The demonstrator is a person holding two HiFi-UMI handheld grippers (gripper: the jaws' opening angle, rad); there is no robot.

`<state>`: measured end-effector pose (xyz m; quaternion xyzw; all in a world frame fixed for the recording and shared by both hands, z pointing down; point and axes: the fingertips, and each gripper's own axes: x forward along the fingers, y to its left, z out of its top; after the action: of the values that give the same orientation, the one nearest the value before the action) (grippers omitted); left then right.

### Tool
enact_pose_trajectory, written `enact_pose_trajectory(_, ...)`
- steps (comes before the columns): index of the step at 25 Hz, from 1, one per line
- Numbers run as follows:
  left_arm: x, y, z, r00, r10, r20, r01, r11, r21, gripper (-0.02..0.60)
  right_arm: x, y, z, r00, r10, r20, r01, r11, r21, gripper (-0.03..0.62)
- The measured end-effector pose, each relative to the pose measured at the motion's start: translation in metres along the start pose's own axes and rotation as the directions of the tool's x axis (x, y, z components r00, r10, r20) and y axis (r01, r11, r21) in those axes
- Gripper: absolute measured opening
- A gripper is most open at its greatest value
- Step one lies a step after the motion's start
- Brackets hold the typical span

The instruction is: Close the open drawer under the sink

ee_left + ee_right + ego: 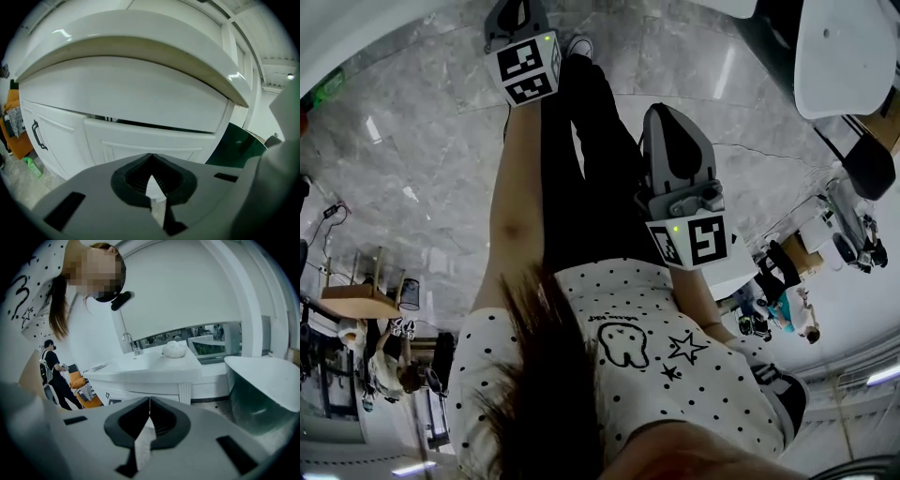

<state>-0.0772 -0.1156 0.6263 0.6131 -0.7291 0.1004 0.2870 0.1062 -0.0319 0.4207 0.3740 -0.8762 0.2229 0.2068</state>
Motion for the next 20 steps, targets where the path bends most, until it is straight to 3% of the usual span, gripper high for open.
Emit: enact_pose_trajectory(20, -0.073, -0.012, 0.084, 0.999, -0.008, 0.037, 0.005, 0.997, 0.074, 0.003, -0.017, 0.018, 0.067, 0.998, 0.01, 0.069, 0.001, 0.987, -0.161, 0.014)
